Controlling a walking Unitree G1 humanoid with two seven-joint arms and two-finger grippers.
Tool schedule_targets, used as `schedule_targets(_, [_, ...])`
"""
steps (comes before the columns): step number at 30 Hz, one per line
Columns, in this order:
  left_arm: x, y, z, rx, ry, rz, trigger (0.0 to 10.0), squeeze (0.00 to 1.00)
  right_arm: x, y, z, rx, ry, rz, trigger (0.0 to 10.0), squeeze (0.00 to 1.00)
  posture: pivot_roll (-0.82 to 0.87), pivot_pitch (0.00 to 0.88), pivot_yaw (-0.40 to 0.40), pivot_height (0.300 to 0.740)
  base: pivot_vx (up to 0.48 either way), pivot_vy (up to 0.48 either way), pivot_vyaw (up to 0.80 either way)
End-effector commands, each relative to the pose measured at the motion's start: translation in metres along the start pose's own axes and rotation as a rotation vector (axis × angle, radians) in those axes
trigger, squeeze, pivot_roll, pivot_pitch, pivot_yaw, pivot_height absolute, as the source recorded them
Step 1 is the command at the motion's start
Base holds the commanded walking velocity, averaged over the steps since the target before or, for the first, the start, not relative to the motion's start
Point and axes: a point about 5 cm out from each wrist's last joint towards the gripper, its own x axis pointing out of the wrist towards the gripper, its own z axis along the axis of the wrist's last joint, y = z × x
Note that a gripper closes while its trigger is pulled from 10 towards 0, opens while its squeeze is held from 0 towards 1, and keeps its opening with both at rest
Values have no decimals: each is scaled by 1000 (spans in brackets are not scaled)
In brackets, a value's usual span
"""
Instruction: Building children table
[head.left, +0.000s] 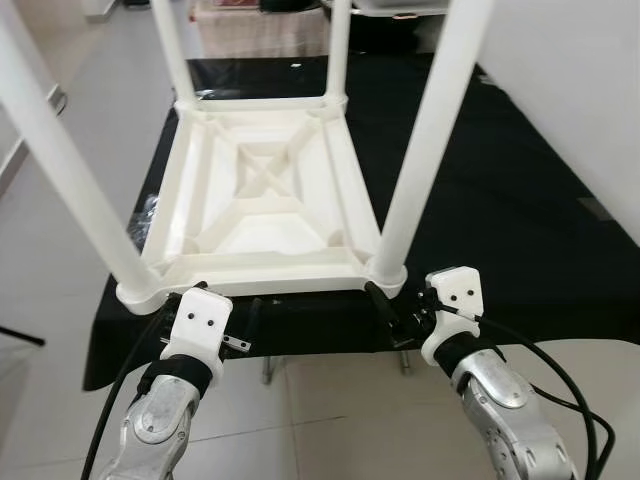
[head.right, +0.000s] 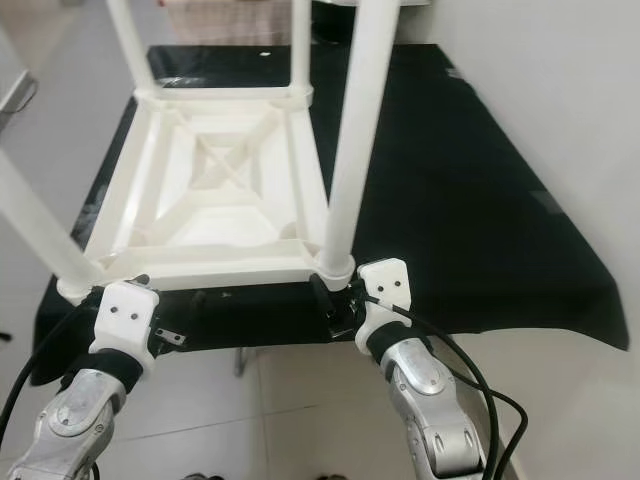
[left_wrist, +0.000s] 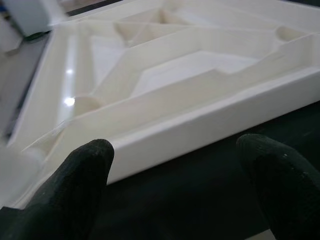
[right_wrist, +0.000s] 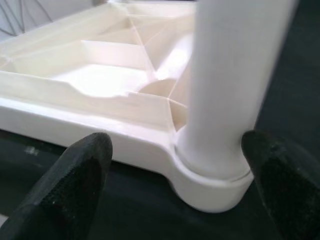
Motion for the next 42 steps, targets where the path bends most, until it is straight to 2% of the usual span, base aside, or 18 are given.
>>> schedule_targets(1, [-1, -1, -5, 8, 18, -12, 10000, 0, -1, 8, 2, 24, -29, 62, 10000, 0, -9, 130, -23, 740, 0, 0, 800])
schedule_targets(8, [0, -3, -6, 8, 15, -27, 10000, 0, -3, 2, 3, 49, -48, 51, 10000, 0, -12, 123, -21, 740, 0, 0, 686])
schedule_targets(11, [1, -4, -6, 8, 12, -38, 10000, 0, -6, -7, 1, 7, -25, 61, 10000, 0, -14, 117, -21, 740, 0, 0, 0])
schedule_targets(12, [1, -5, -6, 7, 11, -42, 10000, 0, -7, -15, 0, -9, -10, 41, 10000, 0, -14, 117, -21, 740, 0, 0, 0])
schedule_targets(13, [1, -5, -6, 7, 11, -42, 10000, 0, -7, -15, 0, -9, -10, 41, 10000, 0, -14, 117, -21, 740, 0, 0, 0])
schedule_targets(15, [2, -5, -7, 4, 10, -48, 10000, 0, -10, -36, -1, -48, 19, -21, 10000, 0, -20, 112, -23, 740, 0, 0, 0])
schedule_targets(16, [2, -5, -7, 4, 10, -48, 10000, 0, -10, -36, -1, -48, 19, -21, 10000, 0, -20, 112, -23, 740, 0, 0, 0])
schedule_targets(18, [2, -5, -7, 2, 9, -51, 10000, 0, -15, -49, -2, -63, 47, -23, 10000, 0, -18, 112, -26, 740, 0, 0, 0])
schedule_targets(20, [2, -5, -7, 2, 9, -51, 10000, 0, -19, -48, -3, -56, 70, 32, 10000, 0, -21, 115, -25, 740, 0, 0, 0])
schedule_targets(24, [2, -2, -7, -1, 12, -47, 10000, 0, -47, -17, 1, 5, 119, 441, 10000, 0, -27, 118, -21, 740, 0, 0, 0])
schedule_targets(27, [2, -1, -8, -1, 14, -48, 10000, 0, -52, -9, 6, 37, 120, 536, 10000, 0, -27, 119, -20, 740, 0, 0, 0])
schedule_targets(30, [2, -1, -8, -1, 14, -49, 10000, 0, -53, -6, 8, 49, 118, 560, 10000, 0, -27, 119, -20, 740, 0, 0, 0])
schedule_targets(31, [2, 0, -8, -2, 15, -52, 10000, 0, -43, 0, 27, 77, 24, 569, 10000, 0, -26, 119, -19, 740, 0, 0, 0])
schedule_targets(32, [2, 0, -8, -2, 15, -52, 10000, 0, -43, 0, 27, 77, 24, 569, 10000, 0, -26, 119, -19, 740, 0, 0, 0])
schedule_targets(34, [2, 1, -8, -2, 16, -54, 10000, 0, -29, 2, 49, 58, -97, 519, 10000, 0, -24, 119, -20, 740, 0, 0, 400])
schedule_targets(36, [2, 1, -8, -2, 17, -56, 10000, 0, -24, 7, 63, 51, -163, 534, 10000, 0, -23, 118, -21, 740, 0, 0, 800])
schedule_targets(40, [2, 0, -8, -2, 16, -57, 10000, 0, -24, 10, 69, 65, -186, 552, 10000, 0, -21, 119, -23, 740, 0, 0, 800])
schedule_targets(42, [2, 0, -8, -4, 16, -59, 10000, 0, -20, 5, 70, 84, -196, 492, 10000, 0, -21, 120, -24, 740, 0, 0, 400])
